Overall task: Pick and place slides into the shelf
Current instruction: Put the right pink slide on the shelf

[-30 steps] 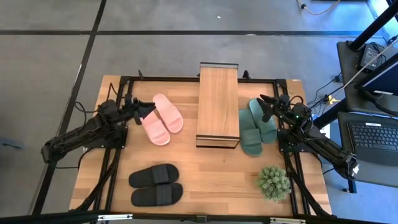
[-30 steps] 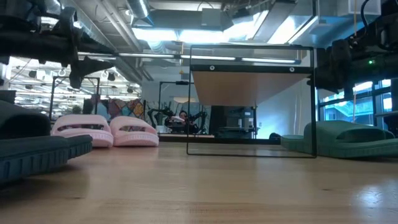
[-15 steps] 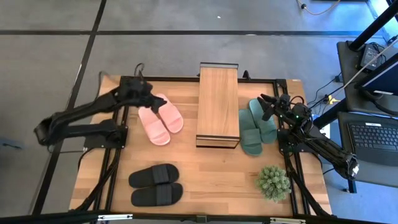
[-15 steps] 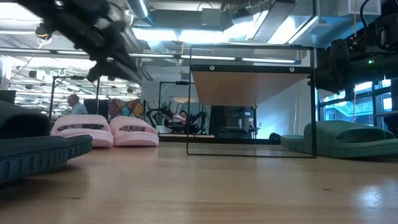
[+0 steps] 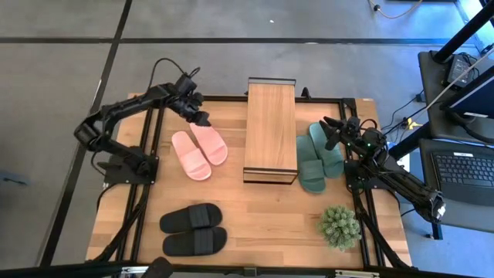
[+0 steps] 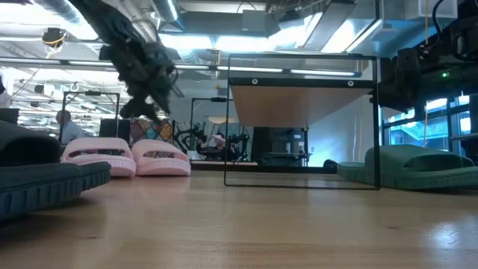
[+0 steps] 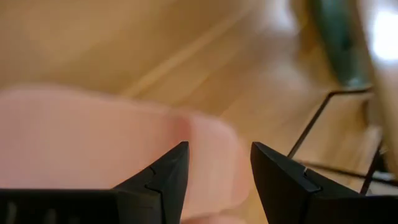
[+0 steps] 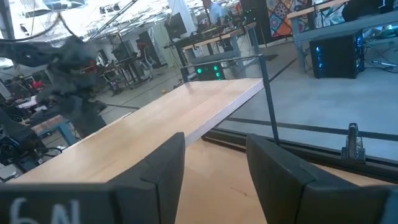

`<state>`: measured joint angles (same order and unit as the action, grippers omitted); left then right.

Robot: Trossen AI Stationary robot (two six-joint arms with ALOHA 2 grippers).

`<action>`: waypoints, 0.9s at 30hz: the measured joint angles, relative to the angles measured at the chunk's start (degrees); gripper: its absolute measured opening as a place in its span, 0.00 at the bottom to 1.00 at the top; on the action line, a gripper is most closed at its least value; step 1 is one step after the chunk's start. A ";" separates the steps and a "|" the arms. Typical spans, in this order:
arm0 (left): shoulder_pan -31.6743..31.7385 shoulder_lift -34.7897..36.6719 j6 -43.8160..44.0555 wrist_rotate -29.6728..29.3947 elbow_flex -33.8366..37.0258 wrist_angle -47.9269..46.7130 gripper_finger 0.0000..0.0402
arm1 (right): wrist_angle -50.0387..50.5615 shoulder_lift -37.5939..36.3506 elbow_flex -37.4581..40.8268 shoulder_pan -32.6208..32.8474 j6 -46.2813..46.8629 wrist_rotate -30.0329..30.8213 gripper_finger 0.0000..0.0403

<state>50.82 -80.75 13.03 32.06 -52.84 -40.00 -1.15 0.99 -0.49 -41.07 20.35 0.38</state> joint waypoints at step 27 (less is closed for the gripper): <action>-5.54 -19.52 -10.59 6.88 0.00 4.04 0.41 | 0.02 0.00 0.00 0.01 -2.81 0.00 0.43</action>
<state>45.28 -100.27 2.44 38.94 -52.84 -35.97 -1.13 0.99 -0.49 -41.06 17.54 0.38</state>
